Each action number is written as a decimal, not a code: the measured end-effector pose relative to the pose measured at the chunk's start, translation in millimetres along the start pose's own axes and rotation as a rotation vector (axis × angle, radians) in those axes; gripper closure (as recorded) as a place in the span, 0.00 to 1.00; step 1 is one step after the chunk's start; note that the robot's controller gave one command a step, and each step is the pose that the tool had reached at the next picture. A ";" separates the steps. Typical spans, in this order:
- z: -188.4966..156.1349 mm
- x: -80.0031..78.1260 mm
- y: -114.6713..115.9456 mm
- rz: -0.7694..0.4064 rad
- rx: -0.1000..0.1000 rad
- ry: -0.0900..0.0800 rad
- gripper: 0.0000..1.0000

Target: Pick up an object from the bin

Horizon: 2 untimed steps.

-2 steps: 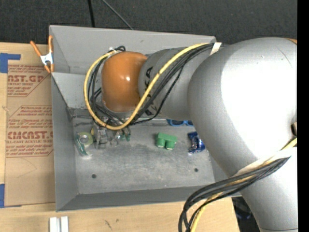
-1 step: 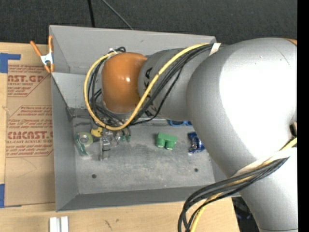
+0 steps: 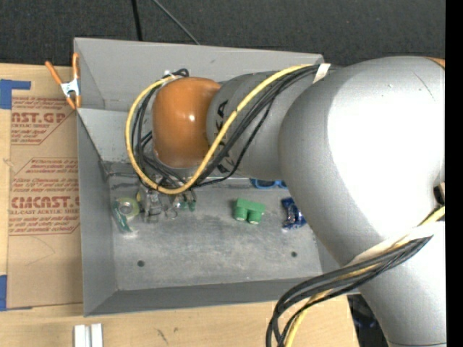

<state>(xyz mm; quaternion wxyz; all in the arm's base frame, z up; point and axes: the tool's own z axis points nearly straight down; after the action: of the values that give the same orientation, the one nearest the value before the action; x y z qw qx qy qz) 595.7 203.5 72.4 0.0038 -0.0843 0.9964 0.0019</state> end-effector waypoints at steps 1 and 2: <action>1.7 1.5 -0.2 0.000 0.001 0.005 0.00; 0.1 0.1 0.0 0.000 0.000 0.001 1.00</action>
Offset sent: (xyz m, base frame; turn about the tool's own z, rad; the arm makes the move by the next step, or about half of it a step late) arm 0.0000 0.0000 0.0000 0.0000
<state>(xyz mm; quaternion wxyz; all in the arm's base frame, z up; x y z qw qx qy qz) 595.6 203.4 72.3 0.0035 -0.0843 0.9964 0.0019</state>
